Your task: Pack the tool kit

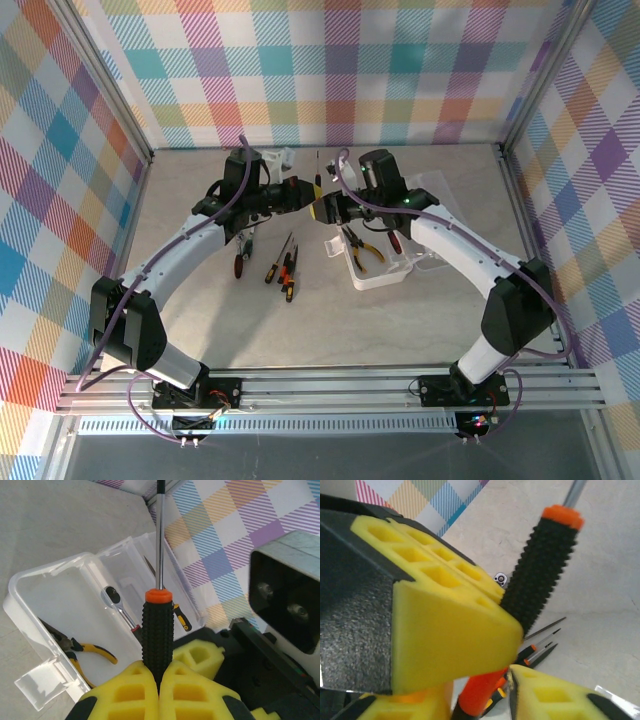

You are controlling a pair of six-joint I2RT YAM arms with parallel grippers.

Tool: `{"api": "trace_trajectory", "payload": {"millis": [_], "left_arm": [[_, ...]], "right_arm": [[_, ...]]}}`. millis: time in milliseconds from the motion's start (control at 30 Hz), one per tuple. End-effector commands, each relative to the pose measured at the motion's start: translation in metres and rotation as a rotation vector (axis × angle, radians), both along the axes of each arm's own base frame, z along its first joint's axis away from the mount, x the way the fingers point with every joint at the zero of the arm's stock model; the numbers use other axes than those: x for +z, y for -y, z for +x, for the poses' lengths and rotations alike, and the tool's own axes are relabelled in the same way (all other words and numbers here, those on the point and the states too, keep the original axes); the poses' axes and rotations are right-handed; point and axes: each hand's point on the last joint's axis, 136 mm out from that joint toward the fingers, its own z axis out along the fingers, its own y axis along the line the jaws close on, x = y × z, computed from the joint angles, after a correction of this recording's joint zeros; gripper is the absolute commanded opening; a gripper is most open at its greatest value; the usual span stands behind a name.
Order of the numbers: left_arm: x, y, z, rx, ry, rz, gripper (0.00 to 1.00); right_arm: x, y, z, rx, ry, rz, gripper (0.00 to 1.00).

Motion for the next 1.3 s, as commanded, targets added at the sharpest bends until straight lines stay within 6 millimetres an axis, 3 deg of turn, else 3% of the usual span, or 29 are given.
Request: {"api": "trace_trajectory", "payload": {"millis": [0, 200, 267, 300, 367, 433, 500, 667, 767, 833, 967, 1267], "left_arm": [[0.018, 0.007, -0.009, -0.043, 0.042, -0.052, 0.00], [0.015, 0.004, -0.008, -0.032, 0.044, -0.026, 0.00], [0.012, 0.000, -0.006, -0.016, 0.056, 0.015, 0.09], [0.009, -0.005, -0.005, -0.005, 0.059, 0.046, 0.17], [0.005, -0.021, -0.003, 0.030, 0.069, 0.123, 0.46], [-0.004, -0.049, -0.002, 0.099, 0.067, 0.241, 0.79], [-0.012, -0.083, 0.000, 0.192, 0.077, 0.370, 1.00], [-0.060, -0.166, 0.005, 0.384, -0.020, 0.669, 1.00], [-0.090, -0.197, 0.003, 0.443, -0.099, 0.782, 1.00], [-0.103, -0.207, 0.001, 0.457, -0.133, 0.827, 1.00], [-0.116, -0.209, 0.004, 0.453, -0.166, 0.847, 1.00], [-0.123, -0.206, 0.006, 0.442, -0.184, 0.839, 1.00]], "right_arm": [[0.008, -0.008, 0.002, 0.017, 0.013, 0.019, 0.24], [0.006, -0.002, 0.002, -0.005, 0.016, -0.006, 0.02], [0.007, 0.003, 0.003, -0.022, 0.022, -0.029, 0.00], [0.006, 0.008, 0.003, -0.032, 0.019, -0.045, 0.00], [0.004, 0.025, 0.006, -0.060, 0.004, -0.088, 0.00], [-0.002, 0.055, 0.012, -0.113, -0.011, -0.155, 0.00], [-0.006, 0.093, 0.018, -0.182, -0.019, -0.231, 0.00], [-0.027, 0.212, 0.024, -0.443, -0.048, -0.533, 0.00], [-0.042, 0.276, 0.022, -0.604, -0.085, -0.723, 0.00], [-0.051, 0.307, 0.020, -0.672, -0.111, -0.852, 0.00], [-0.065, 0.335, 0.019, -0.698, -0.154, -1.008, 0.00], [-0.096, 0.351, 0.020, -0.688, -0.230, -1.154, 0.00]]}}
